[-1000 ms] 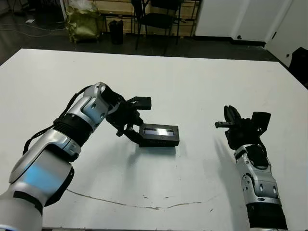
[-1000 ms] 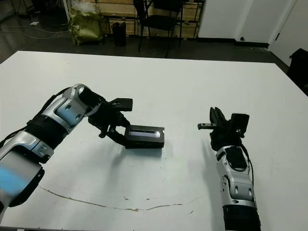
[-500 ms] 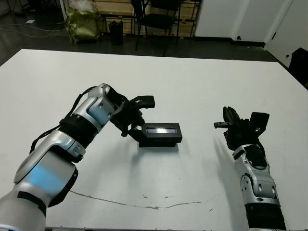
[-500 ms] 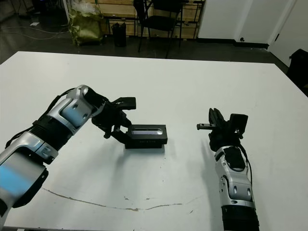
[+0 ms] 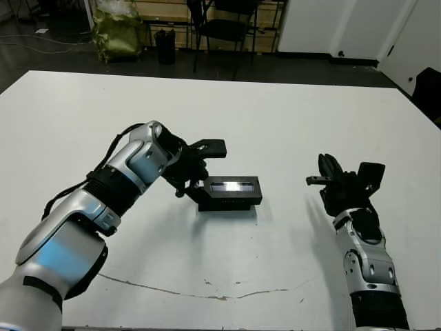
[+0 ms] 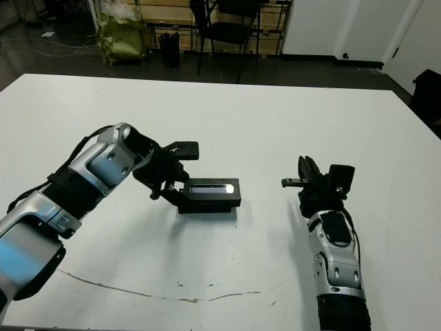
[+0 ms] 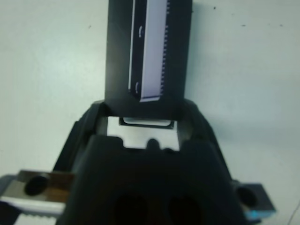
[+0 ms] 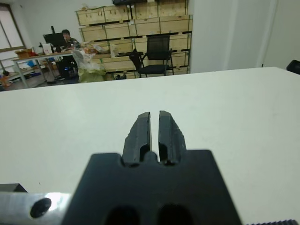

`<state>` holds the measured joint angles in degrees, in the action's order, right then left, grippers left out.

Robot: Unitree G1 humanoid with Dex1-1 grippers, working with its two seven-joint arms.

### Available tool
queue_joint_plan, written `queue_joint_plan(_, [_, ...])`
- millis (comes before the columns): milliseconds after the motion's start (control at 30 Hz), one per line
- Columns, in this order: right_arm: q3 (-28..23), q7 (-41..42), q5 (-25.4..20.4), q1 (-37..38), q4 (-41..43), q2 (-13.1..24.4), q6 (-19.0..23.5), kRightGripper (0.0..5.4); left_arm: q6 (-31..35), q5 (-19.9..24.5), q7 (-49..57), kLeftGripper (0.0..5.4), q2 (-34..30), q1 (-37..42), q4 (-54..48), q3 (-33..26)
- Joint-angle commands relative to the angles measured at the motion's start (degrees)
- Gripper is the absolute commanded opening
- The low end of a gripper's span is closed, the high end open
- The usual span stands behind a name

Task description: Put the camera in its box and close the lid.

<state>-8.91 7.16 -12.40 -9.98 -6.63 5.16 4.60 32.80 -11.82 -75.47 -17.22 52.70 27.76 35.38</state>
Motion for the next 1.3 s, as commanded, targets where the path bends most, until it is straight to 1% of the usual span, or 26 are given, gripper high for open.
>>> queue_joint_plan(33, [0.06, -0.59, 0.34, 1.10, 0.33, -0.12, 1.27, 0.00, -0.17, -2.03, 1.48, 2.37, -1.52, -1.06, 1.32, 1.32])
queue_joint_plan(67, [0.11, -0.99, 0.46, 1.15, 0.57, -0.17, 1.83, 0.00, -0.02, -2.18, 1.76, 2.37, -1.66, -1.07, 1.25, 1.33])
queue_joint_plan(167, [0.28, -0.52, 0.65, 1.12, -0.27, 0.08, 1.08, 0.00, 2.93, -2.44, 2.46, 2.37, -1.95, -0.59, 0.45, 1.02])
queue_joint_plan(233, [0.23, 0.20, 0.40, 0.94, -1.23, 0.15, -0.01, 0.00, 3.76, -2.39, 2.68, 2.37, -2.15, -0.27, 0.08, 0.77])
queue_joint_plan(333, [0.20, 0.37, 0.24, 0.90, -1.33, 0.15, 0.15, 0.00, 5.20, -2.33, 2.60, 2.37, -2.30, 0.48, -0.18, 0.64])
queue_joint_plan(400, [-0.42, 1.31, -1.14, 0.76, -2.08, -0.28, -0.35, 0.00, 5.78, -2.63, 2.74, 2.36, -2.42, 0.95, -0.29, 0.92])
queue_joint_plan(467, [-0.24, 0.43, -0.63, 0.86, -1.42, -0.33, 0.62, 0.00, 6.41, -2.69, 2.72, 2.31, -2.47, 1.39, -0.25, 1.10])
queue_joint_plan(567, [0.15, -0.24, 0.05, 1.03, -0.72, -0.21, 1.26, 0.00, 5.00, -2.91, 2.63, 2.27, -2.90, 1.88, -0.28, 1.48])
queue_joint_plan(700, [0.05, 0.57, -0.03, 0.92, -1.77, -0.18, -0.03, 0.00, 5.55, -2.81, 2.17, 2.27, -2.93, 2.95, 0.43, 1.79])
queue_joint_plan(833, [0.20, 0.85, 0.53, 0.91, -2.50, -0.06, -1.46, 0.00, 4.74, -2.85, 2.19, 2.27, -3.08, 3.29, 0.62, 1.97])
queue_joint_plan(933, [0.26, -0.20, 0.69, 0.87, -1.45, -0.02, 0.72, 0.00, 3.43, -3.02, 2.39, 2.27, -3.13, 3.33, 0.88, 2.14])
queue_joint_plan(1100, [-0.17, 0.82, -0.04, 0.50, -3.38, -0.14, -1.29, 0.00, 3.62, -3.09, 2.76, 2.27, -3.22, 2.94, 0.04, 2.08])
queue_joint_plan(1300, [-0.02, 0.11, -0.31, 0.60, -1.78, -0.29, 1.04, 0.00, 3.28, -2.94, 2.55, 2.27, -3.63, 2.57, -0.06, 2.14])
